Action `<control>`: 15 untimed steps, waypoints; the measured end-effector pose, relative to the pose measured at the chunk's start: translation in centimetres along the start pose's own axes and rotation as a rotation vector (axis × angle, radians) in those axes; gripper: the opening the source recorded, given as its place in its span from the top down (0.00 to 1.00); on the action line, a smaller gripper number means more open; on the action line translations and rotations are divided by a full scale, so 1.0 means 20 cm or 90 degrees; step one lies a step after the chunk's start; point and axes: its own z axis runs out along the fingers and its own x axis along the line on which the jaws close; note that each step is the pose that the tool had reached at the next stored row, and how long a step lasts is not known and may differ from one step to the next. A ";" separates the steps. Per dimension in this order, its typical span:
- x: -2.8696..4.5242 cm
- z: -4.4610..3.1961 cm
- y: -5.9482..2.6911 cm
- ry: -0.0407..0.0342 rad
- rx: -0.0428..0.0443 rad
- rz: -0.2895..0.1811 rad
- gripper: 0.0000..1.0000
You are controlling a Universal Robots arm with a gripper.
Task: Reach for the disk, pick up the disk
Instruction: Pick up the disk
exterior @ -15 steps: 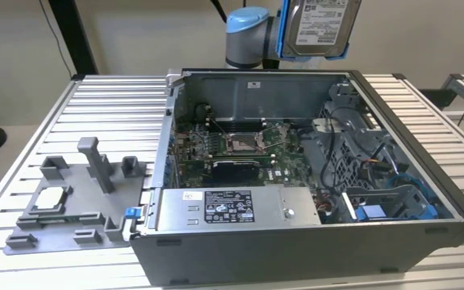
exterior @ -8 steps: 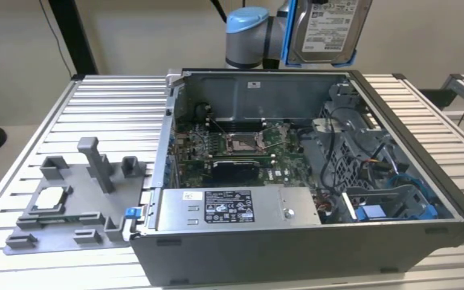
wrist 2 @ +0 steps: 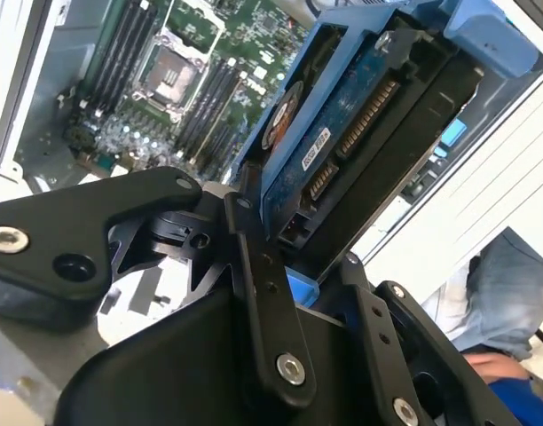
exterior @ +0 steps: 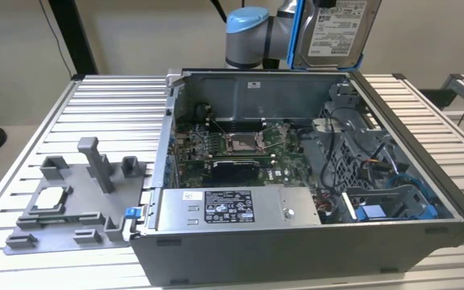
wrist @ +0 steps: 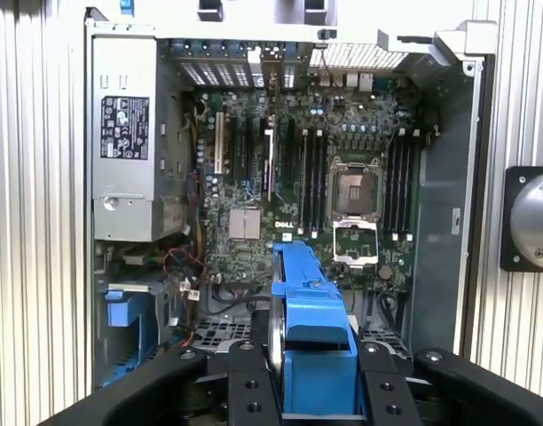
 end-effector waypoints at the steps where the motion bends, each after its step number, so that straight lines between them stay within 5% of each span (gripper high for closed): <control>1: 0.007 0.001 -0.005 0.0000 0.0000 0.000 1.00; 15: 0.100 0.007 -0.084 0.0000 0.0000 0.000 1.00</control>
